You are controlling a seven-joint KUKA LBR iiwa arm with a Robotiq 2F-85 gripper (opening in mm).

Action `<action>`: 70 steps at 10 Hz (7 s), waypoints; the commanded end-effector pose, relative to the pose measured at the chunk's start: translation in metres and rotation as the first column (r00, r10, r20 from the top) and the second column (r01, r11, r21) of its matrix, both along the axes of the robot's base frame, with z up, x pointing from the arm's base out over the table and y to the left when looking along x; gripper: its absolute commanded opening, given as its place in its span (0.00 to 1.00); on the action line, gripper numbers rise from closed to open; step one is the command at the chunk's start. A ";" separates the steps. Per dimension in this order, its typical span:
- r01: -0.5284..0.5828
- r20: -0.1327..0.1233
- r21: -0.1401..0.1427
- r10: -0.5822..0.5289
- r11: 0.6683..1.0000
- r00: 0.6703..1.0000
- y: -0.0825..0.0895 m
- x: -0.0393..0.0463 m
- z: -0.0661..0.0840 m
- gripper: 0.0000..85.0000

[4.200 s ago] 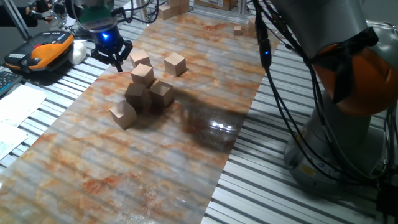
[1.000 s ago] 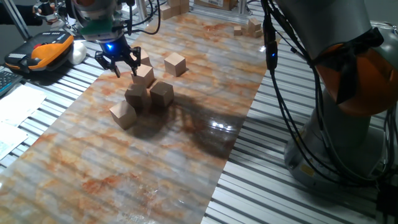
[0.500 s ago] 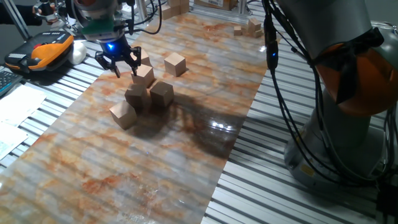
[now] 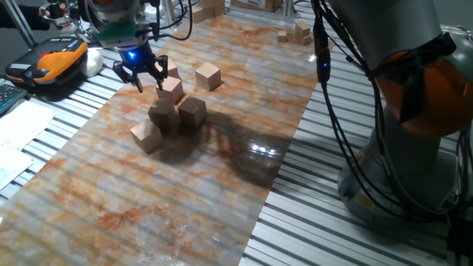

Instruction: Stack the blocks into a pyramid shape

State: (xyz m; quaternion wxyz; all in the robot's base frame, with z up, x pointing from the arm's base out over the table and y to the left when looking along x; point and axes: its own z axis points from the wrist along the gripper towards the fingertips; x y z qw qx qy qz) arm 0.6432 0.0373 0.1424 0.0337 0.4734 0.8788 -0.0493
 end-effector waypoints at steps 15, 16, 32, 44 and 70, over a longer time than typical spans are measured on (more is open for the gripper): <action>-0.081 -0.056 0.106 0.087 0.991 0.995 0.000 0.0000 0.000 0.40; -0.084 -0.055 0.104 0.090 0.991 0.994 0.000 0.0000 0.000 0.40; -0.051 -0.048 0.075 0.055 0.996 0.997 0.005 0.0002 0.001 0.60; -0.021 -0.032 0.040 0.023 0.999 0.999 0.008 0.0059 -0.024 0.60; 0.098 -0.003 0.043 -0.098 0.994 0.995 -0.013 0.0046 -0.059 1.00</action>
